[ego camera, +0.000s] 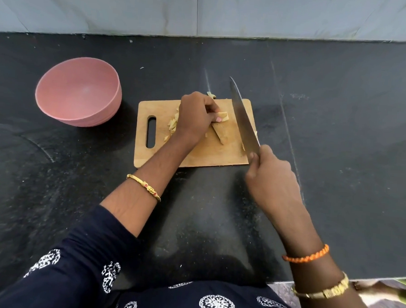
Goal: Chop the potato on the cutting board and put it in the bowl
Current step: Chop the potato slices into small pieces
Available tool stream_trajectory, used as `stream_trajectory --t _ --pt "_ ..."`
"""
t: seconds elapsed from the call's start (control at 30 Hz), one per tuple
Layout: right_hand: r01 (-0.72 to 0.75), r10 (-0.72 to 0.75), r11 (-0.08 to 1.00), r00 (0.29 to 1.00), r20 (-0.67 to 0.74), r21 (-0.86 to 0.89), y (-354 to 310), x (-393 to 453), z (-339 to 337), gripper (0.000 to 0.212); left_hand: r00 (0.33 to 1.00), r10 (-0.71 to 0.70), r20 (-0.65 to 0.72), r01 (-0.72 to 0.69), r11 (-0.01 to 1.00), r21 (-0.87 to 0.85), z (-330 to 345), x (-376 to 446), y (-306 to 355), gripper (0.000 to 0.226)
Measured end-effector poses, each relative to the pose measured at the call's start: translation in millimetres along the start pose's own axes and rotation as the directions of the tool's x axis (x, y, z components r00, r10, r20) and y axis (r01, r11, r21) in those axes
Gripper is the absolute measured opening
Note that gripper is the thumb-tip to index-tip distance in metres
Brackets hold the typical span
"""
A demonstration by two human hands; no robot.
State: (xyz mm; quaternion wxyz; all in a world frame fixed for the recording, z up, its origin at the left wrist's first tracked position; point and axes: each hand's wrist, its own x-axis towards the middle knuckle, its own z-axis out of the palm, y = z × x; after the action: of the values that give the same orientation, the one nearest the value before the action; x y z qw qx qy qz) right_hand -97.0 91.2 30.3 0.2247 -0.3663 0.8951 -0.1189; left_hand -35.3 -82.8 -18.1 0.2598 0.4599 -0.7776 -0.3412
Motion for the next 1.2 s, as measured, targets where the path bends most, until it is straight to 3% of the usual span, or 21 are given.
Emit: stream_trajectory --t 0.17,0.67,0.77,0.9,1.2 --pt "0.021 -0.021 1.000 1.000 0.005 0.013 -13 25 17 0.032 1.000 -0.004 0.018 0.004 1.000 -0.006 -2 2 -1 0.018" --pt "0.041 -0.022 0.989 0.990 0.140 -0.139 -2 3 8 0.006 1.000 -0.019 0.012 0.020 0.997 -0.072 -1 4 -4 0.015" --pt "0.014 -0.005 0.996 0.994 0.113 -0.083 4 -15 5 0.019 1.000 -0.008 -0.003 0.007 0.998 -0.054 -3 5 -3 0.012" --pt "-0.005 0.006 1.000 0.999 0.040 -0.020 -2 -6 5 0.022 0.999 -0.030 0.019 0.030 1.000 -0.006 -3 4 -4 0.026" --pt "0.033 -0.031 0.999 0.998 0.063 -0.042 -19 17 7 0.025 0.999 -0.026 0.047 0.028 0.999 -0.042 -8 6 -3 0.041"
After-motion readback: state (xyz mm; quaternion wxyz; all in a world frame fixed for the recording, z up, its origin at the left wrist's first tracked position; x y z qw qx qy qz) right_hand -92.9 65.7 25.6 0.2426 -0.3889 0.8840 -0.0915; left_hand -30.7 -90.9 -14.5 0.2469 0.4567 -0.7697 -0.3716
